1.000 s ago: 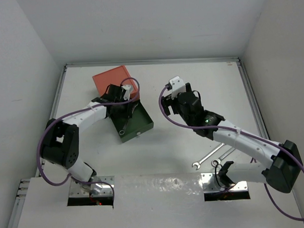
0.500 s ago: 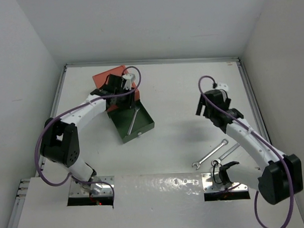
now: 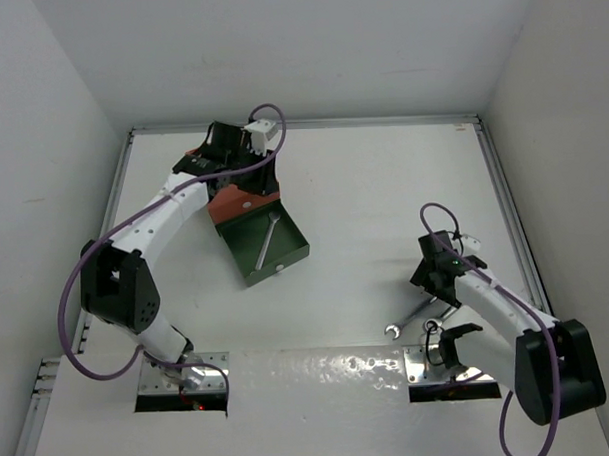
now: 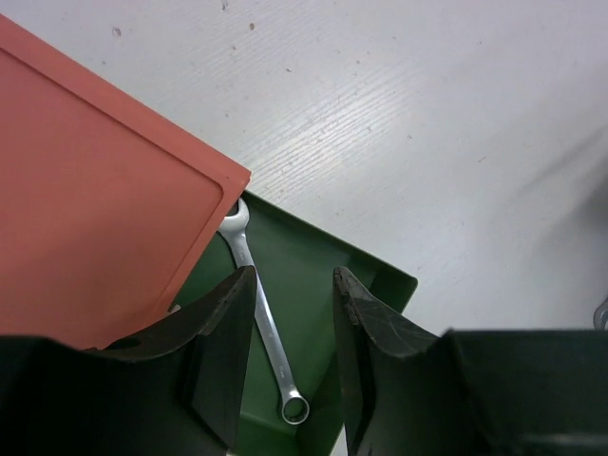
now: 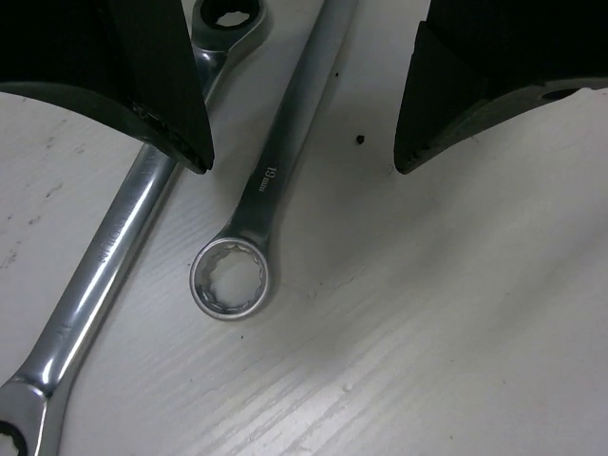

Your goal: Sort the tools into containers

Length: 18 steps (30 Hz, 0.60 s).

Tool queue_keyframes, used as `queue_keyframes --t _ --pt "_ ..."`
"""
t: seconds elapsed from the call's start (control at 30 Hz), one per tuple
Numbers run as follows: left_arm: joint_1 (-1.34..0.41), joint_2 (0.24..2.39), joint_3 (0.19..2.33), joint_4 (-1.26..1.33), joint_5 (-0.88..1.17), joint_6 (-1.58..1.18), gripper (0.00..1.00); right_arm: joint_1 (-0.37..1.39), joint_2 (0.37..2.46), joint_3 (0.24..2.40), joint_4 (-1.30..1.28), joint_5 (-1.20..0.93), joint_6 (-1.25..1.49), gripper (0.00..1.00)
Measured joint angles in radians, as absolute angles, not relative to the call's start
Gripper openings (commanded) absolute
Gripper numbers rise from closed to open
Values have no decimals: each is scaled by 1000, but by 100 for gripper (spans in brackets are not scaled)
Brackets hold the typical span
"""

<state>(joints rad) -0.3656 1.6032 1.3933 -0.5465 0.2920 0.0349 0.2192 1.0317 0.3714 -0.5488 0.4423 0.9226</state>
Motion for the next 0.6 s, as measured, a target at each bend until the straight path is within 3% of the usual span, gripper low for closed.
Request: queue_keyframes --t 0.1,0.2,0.3,0.33,0.37,0.6 --pt "-366 1603 1420 -572 298 51 35 219 1071 357 -517 428 955 71" --pt "-366 1603 1439 -586 301 60 35 219 1084 347 -460 404 978 61" --pt "-366 1603 1458 -603 301 69 35 218 1089 337 -421 412 975 27" --pt "-366 1603 1465 -610 301 71 35 216 1090 332 -400 413 975 10" --pt "-366 1603 1470 -614 301 73 35 217 1093 327 -371 412 971 2" --pt "-364 1603 1491 -627 293 78 35 218 1131 315 -177 338 826 0"
